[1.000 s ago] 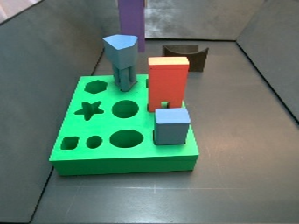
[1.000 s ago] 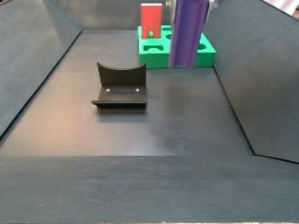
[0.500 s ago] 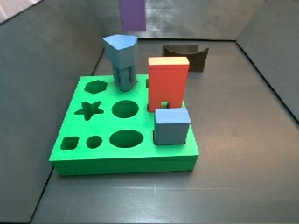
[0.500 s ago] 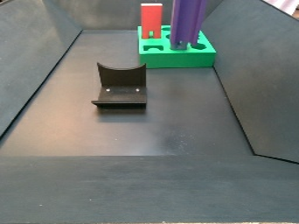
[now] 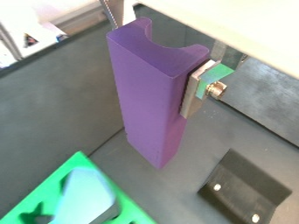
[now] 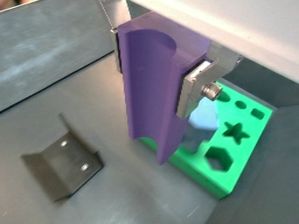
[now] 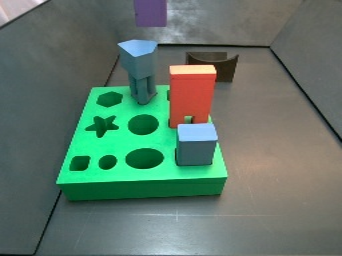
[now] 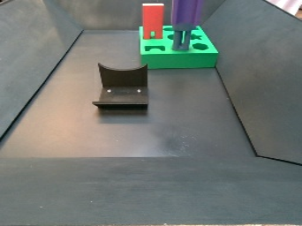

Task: Pick up the arch object. Move up. Place the arch object on the fixture. Regrasp the arch object. Rotate the arch object. Move to above the board. Insert the arch object.
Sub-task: Move to above the board, then insert the arch object.

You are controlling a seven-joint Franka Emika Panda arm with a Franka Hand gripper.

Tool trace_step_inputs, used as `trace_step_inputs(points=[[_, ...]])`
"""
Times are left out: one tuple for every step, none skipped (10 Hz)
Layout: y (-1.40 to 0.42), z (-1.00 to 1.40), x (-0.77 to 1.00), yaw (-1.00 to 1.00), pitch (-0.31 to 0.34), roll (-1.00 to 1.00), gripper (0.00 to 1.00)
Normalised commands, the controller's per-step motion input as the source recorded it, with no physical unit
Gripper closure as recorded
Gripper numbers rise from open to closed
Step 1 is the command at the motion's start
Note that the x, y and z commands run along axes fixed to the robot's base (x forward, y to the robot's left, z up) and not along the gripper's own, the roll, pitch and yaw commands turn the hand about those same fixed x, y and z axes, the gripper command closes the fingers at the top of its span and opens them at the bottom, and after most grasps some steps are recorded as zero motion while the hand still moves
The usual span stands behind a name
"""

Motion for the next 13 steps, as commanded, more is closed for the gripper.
trace_step_inputs(points=[[-1.0, 0.26, 0.2, -0.04, 0.241, 0.15, 1.0], [-1.0, 0.26, 0.2, -0.02, 0.208, 0.11, 1.0], [-1.0, 0.26, 0.22, 0.0, 0.156, 0.08, 1.0], [-1.0, 0.26, 0.24, 0.01, 0.137, 0.07, 1.0], [-1.0, 0.26, 0.25, 0.01, 0.128, 0.06, 1.0], [-1.0, 0.26, 0.28, 0.01, 0.125, 0.06, 1.0], [-0.94, 0.25, 0.29, 0.01, 0.125, 0.06, 1.0], [-0.54, 0.15, 0.22, 0.01, 0.132, 0.09, 1.0], [-0.3, 0.08, 0.17, 0.01, 0.128, 0.09, 1.0], [0.05, 0.0, 0.0, 0.0, 0.0, 0.0, 1.0], [0.19, -0.04, 0.27, 0.05, 0.0, 0.04, 1.0], [0.34, -0.06, 0.51, 0.09, 0.066, 0.08, 1.0], [0.43, -0.13, 0.51, 0.06, 0.056, 0.08, 1.0]])
